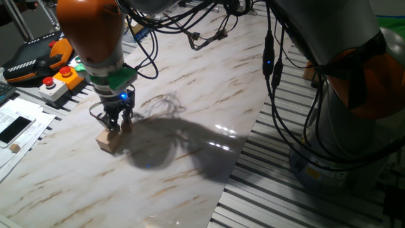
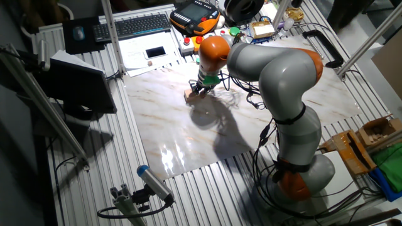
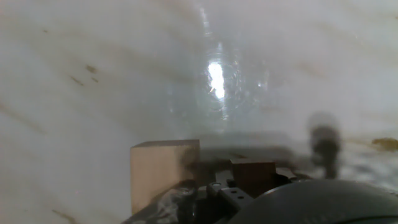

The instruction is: Pick up the small block on the left and move it to the right

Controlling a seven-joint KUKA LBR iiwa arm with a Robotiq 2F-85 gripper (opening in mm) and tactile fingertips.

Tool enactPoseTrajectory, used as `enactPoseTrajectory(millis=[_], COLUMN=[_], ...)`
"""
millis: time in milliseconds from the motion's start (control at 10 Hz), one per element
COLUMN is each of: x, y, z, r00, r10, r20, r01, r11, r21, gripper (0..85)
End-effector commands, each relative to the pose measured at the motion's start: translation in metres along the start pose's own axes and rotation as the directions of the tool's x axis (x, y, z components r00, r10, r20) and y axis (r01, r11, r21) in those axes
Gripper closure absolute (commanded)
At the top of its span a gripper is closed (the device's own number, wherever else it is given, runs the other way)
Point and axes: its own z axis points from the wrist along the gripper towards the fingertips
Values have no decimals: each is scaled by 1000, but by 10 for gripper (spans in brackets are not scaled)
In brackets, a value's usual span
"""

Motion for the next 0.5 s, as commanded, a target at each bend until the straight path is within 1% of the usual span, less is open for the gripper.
enactPoseTrajectory(millis=[0, 100, 300, 400], x=[0, 0, 0, 0], y=[-2, -5, -16, -23], z=[-1, -6, -24, -31], r00=[1000, 1000, 1000, 1000], r10=[0, -2, -7, -8], r20=[1, 4, 5, 5], r01=[0, 2, 7, 8], r11=[1000, 1000, 1000, 1000], r21=[0, -2, 4, 6], gripper=[387, 387, 393, 420])
